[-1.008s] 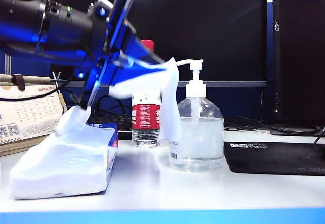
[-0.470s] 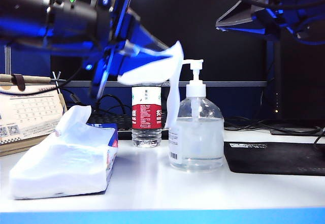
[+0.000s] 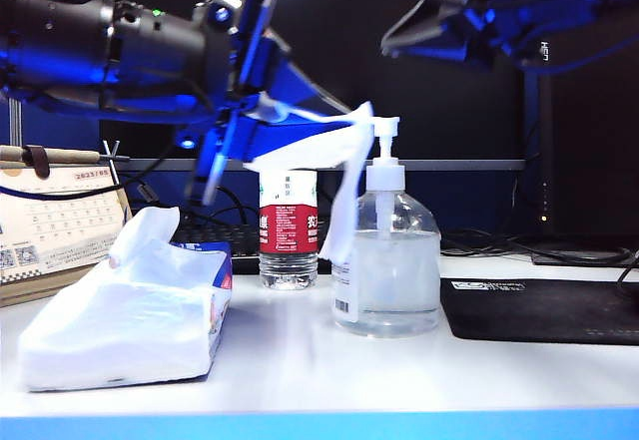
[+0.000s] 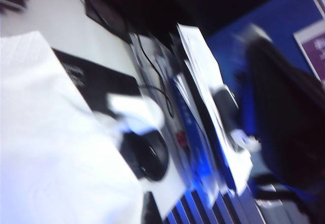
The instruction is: Pull out a tissue from the tissue dispenser, then press the switch of the alcohol sanitizer bottle to drop some sanitizer on the paper tissue, and finally place the treated tissue on the table.
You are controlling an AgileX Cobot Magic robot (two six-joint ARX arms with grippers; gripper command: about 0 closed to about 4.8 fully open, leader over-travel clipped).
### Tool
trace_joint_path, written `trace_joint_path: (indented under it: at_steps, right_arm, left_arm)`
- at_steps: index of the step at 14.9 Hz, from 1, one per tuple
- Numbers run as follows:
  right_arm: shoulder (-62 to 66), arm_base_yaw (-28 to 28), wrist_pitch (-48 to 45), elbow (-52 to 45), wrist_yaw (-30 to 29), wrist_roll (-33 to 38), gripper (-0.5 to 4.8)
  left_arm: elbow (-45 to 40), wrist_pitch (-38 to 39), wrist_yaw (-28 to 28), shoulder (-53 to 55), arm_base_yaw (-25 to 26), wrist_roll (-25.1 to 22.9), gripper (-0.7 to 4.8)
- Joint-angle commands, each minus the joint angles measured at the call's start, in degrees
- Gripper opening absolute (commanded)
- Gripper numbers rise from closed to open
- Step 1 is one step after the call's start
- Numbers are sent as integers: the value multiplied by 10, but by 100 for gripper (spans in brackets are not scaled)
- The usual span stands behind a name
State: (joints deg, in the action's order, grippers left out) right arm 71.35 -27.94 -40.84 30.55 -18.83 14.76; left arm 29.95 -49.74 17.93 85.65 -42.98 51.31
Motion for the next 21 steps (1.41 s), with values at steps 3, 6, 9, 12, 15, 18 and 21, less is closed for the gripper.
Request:
trace_joint_path:
  at_steps: [3,6,9,12,15,18,21]
  right_arm:
    - [9,-1,19,5,-6,3,-5]
    - [40,-1,27,5,-12,3,-5]
    - [48,-1,28,5,-33,9,-5]
    - [43,-1,29,5,-54,17,-5]
    - [21,-1,29,5,-57,17,-5]
    - [-14,-1,50,6,-56,17,-5]
    - [-16,-1,88,5,-55,14,-5]
  left_arm:
    - [2,-42,-1,6,-2,5,-5]
    - [15,-42,5,6,-2,-2,-5]
    - [35,-34,18,15,-2,-4,-5]
    - [36,3,31,26,-2,-34,-5]
    - [36,43,39,26,-1,-93,-5]
    - [36,41,38,26,-1,-156,-5]
    - [37,38,31,26,0,-170,-5]
